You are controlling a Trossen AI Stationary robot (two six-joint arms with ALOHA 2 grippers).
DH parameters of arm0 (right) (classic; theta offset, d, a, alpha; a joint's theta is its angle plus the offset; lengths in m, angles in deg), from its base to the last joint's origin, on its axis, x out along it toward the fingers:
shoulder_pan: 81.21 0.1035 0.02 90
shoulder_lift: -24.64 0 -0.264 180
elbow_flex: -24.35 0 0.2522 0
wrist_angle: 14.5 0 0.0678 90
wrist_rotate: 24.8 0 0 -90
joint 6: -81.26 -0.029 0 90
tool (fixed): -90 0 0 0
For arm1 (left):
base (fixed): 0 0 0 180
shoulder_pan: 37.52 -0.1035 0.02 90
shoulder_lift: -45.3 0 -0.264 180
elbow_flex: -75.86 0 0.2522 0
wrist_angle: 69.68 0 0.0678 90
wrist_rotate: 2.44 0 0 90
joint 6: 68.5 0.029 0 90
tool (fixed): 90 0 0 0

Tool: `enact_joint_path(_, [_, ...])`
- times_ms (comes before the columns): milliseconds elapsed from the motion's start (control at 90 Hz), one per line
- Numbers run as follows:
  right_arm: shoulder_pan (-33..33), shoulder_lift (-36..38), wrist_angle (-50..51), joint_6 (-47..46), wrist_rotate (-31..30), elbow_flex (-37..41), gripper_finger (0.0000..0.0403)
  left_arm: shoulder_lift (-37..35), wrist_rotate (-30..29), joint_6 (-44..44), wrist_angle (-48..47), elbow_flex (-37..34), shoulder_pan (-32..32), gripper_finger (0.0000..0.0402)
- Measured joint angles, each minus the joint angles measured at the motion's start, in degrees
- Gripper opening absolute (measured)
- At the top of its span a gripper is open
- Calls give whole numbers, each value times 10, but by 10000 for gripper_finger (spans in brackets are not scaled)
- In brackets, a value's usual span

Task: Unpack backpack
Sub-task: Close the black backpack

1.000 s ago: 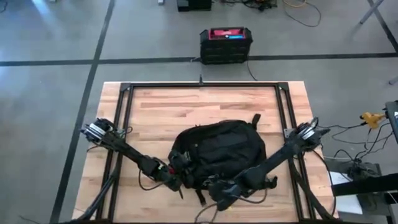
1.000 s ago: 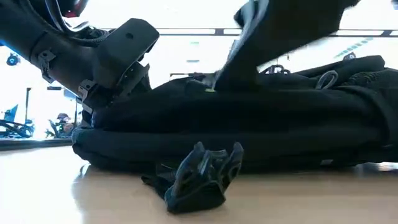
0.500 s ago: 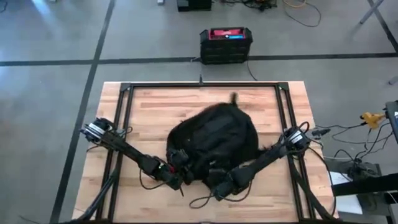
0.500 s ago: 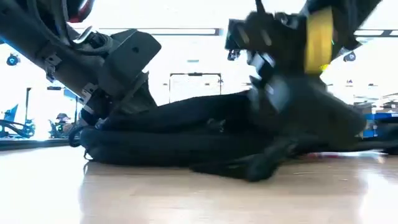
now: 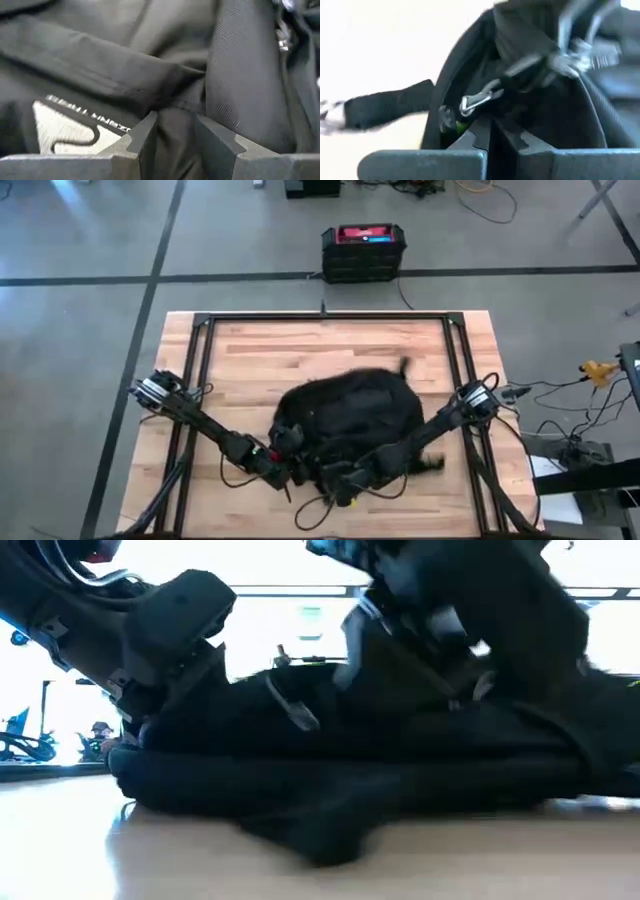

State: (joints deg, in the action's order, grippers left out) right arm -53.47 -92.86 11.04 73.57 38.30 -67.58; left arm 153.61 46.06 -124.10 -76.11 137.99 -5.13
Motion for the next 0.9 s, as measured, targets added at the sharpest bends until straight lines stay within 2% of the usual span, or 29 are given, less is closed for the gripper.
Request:
enact_joint_path(211, [-14, 0, -5, 17, -2, 1, 0, 0, -4, -8, 4, 1, 2, 117])
enact_joint_path(344, [-15, 7, 79, 7, -50, 1, 0, 0, -11, -31, -9, 3, 1, 117])
enact_joint_path(422, [-11, 21, 110, 2, -57, 2, 0, 0, -17, -44, -23, 3, 2, 117])
enact_joint_path(611, [23, 59, 85, 2, -43, -3, 0, 0, -4, -41, -25, 4, 4, 117])
enact_joint_path(700, [30, 60, 77, 2, -16, -3, 0, 0, 5, -40, -22, 4, 5, 117])
enact_joint_path(900, [32, 49, 83, -13, 95, 13, 0, 0, 4, -39, -19, 4, 12, 117])
